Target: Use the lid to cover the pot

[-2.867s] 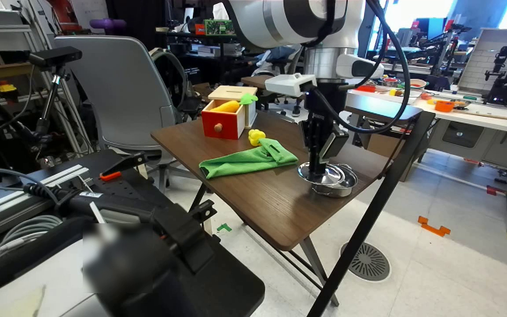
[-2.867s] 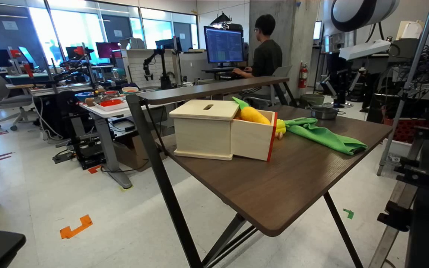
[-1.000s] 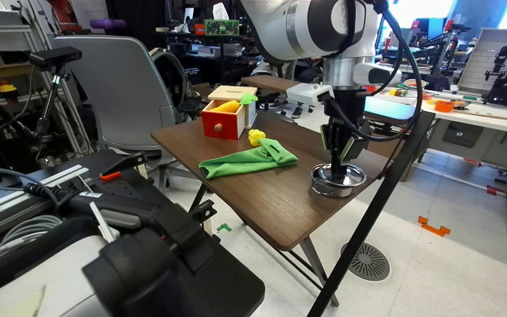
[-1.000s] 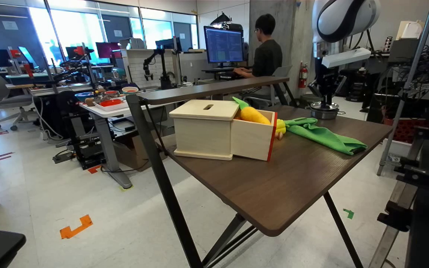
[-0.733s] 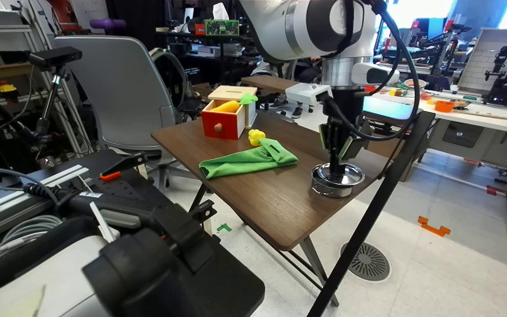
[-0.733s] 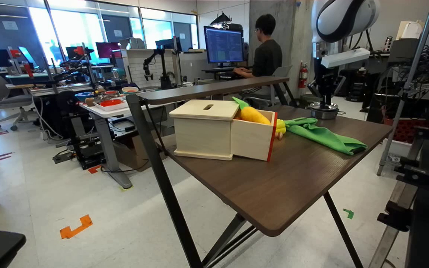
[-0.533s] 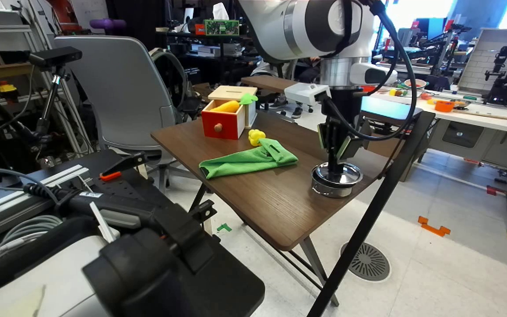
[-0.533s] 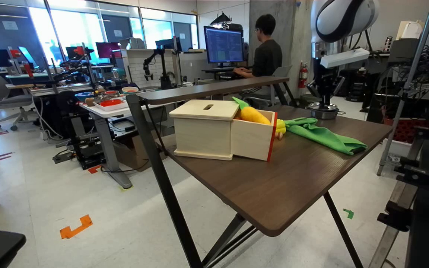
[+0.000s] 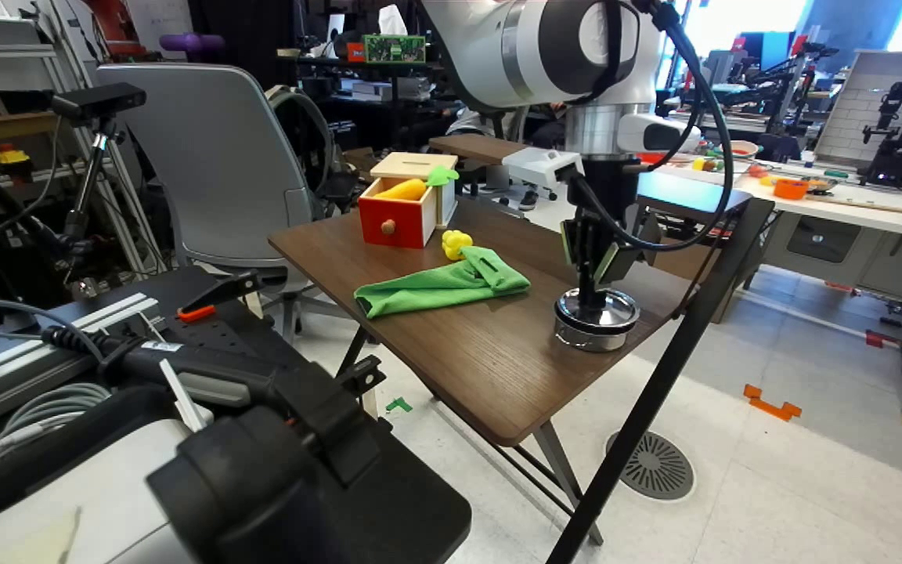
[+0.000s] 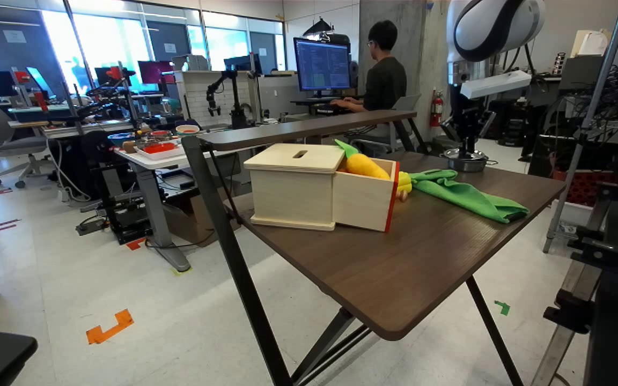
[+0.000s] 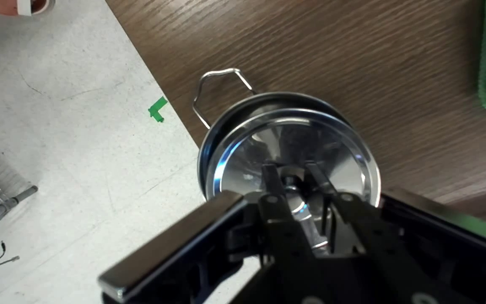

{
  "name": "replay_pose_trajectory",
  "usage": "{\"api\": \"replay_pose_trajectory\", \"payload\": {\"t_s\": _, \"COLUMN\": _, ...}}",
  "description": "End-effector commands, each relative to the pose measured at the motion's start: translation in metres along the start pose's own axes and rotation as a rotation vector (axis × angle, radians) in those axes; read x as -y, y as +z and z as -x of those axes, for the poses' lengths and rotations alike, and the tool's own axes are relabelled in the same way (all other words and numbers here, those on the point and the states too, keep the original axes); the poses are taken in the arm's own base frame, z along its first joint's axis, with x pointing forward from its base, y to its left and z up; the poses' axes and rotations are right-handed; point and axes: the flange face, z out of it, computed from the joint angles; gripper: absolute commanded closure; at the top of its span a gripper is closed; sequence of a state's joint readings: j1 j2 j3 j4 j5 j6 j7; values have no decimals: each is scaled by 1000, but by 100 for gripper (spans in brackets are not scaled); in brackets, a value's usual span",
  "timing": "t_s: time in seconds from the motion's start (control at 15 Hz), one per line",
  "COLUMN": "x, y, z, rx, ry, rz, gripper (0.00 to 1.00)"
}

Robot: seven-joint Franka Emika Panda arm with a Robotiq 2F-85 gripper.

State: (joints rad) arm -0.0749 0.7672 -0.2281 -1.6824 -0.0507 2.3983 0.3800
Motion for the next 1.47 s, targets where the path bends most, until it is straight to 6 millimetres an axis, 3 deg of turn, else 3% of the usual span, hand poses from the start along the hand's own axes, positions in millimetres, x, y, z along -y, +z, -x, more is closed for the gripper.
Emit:
{"api": "replay_pose_trajectory", "payload": {"t_s": 0.0, "x": 0, "y": 2, "z": -1, "rx": -4, "ry": 7, "rz": -16, "gripper": 95}}
{"api": "replay_pose_trajectory", "payload": {"t_s": 0.2, "x": 0, "y": 3, "z": 0, "rx": 2, "ry": 8, "rz": -17, "gripper": 94}}
{"api": "replay_pose_trajectory", "payload": {"t_s": 0.27, "x": 0, "y": 3, "z": 1, "rx": 6, "ry": 9, "rz": -17, "gripper": 55}}
{"api": "replay_pose_trajectory", "payload": {"t_s": 0.33, "x": 0, "y": 2, "z": 1, "rx": 8, "ry": 9, "rz": -16, "gripper": 54}}
{"api": "replay_pose_trajectory", "payload": {"t_s": 0.8, "x": -2, "y": -5, "z": 1, "rx": 1, "ry": 18, "rz": -25, "gripper": 5}}
{"api": "replay_pose_trajectory", "payload": {"t_s": 0.93, "x": -5, "y": -22, "z": 2, "rx": 0, "ry": 34, "rz": -67, "gripper": 0}}
{"api": "replay_pose_trajectory", "payload": {"t_s": 1.2, "x": -13, "y": -79, "z": 14, "rx": -70, "ry": 113, "rz": -233, "gripper": 0}}
{"api": "replay_pose_trajectory", "payload": {"t_s": 1.27, "x": -1, "y": -51, "z": -3, "rx": -52, "ry": 94, "rz": -148, "gripper": 0}}
{"api": "replay_pose_trajectory", "payload": {"t_s": 1.4, "x": -6, "y": -73, "z": 4, "rx": -62, "ry": 110, "rz": -193, "gripper": 0}}
